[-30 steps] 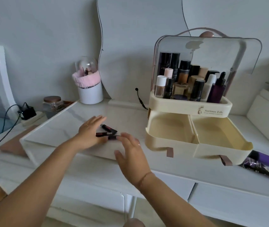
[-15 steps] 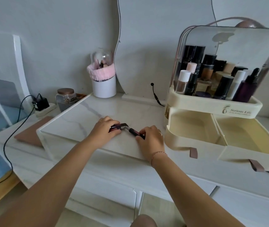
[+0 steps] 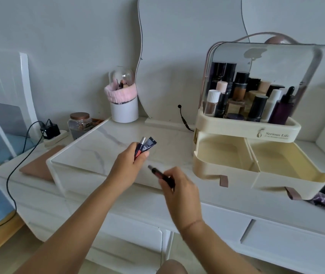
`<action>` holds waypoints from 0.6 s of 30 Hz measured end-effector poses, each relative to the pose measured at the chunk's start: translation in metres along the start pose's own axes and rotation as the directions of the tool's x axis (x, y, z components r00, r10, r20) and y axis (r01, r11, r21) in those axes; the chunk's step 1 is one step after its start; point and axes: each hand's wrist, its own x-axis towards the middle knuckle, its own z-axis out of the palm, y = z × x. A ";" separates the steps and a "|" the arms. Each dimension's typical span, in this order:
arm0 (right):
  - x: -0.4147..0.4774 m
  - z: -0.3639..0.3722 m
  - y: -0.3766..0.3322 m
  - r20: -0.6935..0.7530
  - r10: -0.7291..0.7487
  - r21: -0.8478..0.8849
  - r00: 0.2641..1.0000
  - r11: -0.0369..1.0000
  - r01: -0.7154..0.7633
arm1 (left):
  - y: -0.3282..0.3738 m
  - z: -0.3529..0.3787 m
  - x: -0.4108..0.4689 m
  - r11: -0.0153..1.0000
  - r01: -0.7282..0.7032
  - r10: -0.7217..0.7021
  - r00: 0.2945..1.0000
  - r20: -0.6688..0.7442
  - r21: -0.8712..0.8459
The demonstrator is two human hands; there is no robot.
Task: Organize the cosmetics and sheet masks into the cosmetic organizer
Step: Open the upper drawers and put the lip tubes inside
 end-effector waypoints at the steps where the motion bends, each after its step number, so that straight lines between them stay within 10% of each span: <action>1: -0.015 -0.008 -0.005 -0.045 -0.061 0.005 0.997 0.998 0.061 | 0.013 -0.002 -0.002 0.999 -0.010 0.009 1.000 -0.013 -0.045; 7: 0.000 -0.117 -0.008 -0.487 -0.098 -0.008 0.868 0.994 0.108 | 0.102 0.004 0.005 0.970 -0.102 0.107 0.994 0.011 -0.223; 11: 0.051 -0.152 0.021 -0.264 0.072 -0.305 0.962 0.940 -0.154 | 0.147 0.041 0.021 0.994 -0.104 0.105 0.983 0.153 -0.012; 18: 0.065 -0.152 0.049 -0.100 0.042 -0.520 0.994 0.850 -0.088 | 0.165 0.086 0.023 0.924 -0.158 0.091 0.975 0.201 0.349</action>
